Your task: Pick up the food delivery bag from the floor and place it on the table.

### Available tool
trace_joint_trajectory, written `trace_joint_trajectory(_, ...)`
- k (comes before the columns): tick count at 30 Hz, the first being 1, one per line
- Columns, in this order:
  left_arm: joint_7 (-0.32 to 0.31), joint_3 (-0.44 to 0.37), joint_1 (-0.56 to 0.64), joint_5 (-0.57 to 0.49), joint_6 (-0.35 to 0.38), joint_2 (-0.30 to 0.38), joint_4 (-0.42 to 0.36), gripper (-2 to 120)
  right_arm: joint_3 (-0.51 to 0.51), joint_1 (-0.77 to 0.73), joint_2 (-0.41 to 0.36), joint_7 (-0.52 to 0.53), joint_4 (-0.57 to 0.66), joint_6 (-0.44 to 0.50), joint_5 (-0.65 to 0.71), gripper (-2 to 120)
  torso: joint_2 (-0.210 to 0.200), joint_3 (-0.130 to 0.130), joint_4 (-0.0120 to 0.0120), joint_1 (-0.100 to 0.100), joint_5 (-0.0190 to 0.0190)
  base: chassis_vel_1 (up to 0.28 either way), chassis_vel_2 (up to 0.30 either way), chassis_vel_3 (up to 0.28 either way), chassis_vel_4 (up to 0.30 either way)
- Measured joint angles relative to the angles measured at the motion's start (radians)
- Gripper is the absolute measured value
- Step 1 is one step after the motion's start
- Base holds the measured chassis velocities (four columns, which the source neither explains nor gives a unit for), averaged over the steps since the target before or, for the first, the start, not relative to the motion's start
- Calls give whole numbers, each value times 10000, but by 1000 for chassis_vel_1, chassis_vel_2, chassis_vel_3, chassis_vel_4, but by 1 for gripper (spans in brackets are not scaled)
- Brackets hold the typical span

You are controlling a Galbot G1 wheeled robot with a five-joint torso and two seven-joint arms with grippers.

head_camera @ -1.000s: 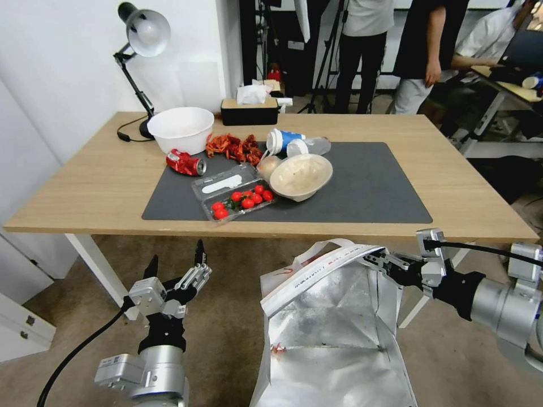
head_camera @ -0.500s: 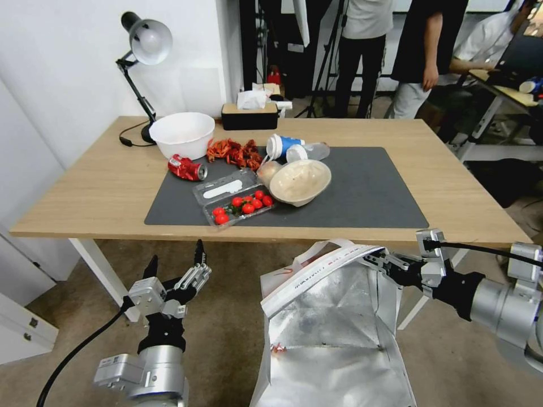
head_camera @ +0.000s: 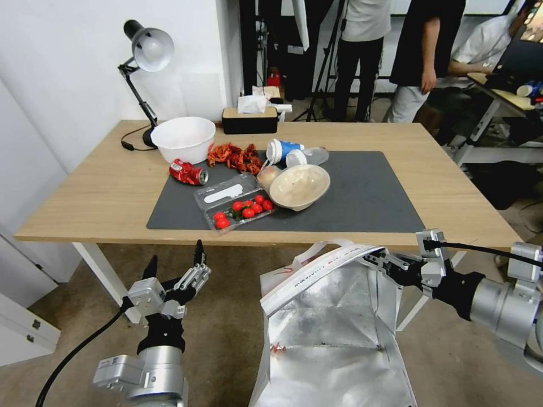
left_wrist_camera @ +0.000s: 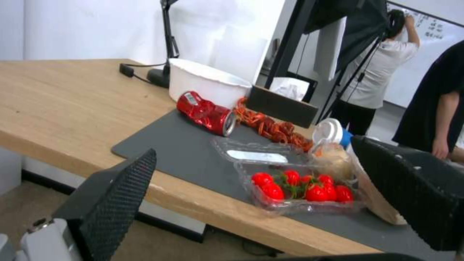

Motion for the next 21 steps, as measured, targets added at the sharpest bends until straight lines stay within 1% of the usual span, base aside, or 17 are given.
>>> trace_joint_trajectory(7, -7, 0, -40, -3, -57, -4, 94, 100, 45, -22, -11, -7, 31, 3, 24, 0, -27, -16, 0, -9, 0, 0, 0, 0, 0)
trace_joint_trajectory(16, -63, 11, -40, 57, -109, -50, 132, 100, 434, -142, -158, 198, 209, -95, 497, 0, -65, -38, 0, -27, 0, 0, 0, 0, 0)
trace_joint_trajectory(19, -91, 11, -47, 60, -129, -50, 132, 100, 615, -167, -234, 353, 311, -159, 802, 0, -74, -43, 0, -31, 0, 0, 0, 0, 0)
trace_joint_trajectory(21, -110, 7, -57, 64, -140, -44, 130, 100, 931, -203, -357, 586, 470, -270, 1332, 0, -84, -49, 0, -36, 0, 0, 0, 0, 0)
